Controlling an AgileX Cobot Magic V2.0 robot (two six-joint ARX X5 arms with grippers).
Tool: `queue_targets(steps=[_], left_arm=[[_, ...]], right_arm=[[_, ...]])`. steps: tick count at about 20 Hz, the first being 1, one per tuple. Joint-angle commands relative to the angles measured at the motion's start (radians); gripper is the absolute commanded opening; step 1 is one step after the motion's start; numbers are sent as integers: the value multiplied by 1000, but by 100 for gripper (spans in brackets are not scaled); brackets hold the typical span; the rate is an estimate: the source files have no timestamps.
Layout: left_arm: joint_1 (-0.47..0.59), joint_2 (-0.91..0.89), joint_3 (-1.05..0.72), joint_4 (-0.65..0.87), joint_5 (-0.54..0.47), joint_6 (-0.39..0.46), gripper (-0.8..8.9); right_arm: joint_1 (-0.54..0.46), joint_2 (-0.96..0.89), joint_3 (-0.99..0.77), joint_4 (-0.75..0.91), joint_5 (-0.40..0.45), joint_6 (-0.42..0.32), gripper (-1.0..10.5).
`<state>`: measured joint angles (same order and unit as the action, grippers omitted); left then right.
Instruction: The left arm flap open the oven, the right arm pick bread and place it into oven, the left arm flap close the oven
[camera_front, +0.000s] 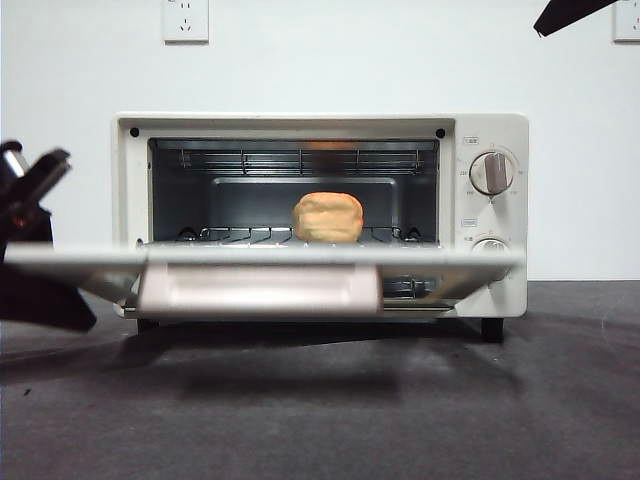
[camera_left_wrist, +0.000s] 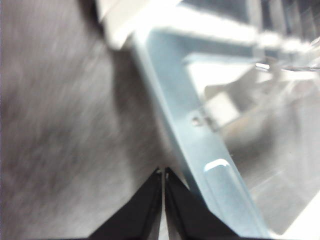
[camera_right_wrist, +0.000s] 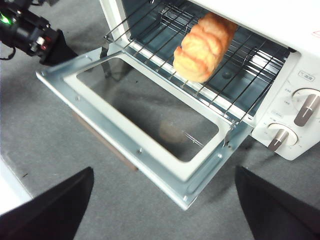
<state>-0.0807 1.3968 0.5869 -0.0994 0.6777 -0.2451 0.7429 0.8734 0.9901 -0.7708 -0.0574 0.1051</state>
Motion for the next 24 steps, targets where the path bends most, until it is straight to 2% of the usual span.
queue_targets(steps=[1, 16, 24], left_arm=[[8, -32, 14, 56, 40, -11, 16], [17, -101, 14, 291, 40, -140, 16], [17, -161, 14, 301, 40, -141, 16]], right_arm=[[5, 5, 3, 14, -2, 13, 450], [5, 5, 3, 13, -2, 27, 450], [5, 5, 3, 14, -2, 27, 450]])
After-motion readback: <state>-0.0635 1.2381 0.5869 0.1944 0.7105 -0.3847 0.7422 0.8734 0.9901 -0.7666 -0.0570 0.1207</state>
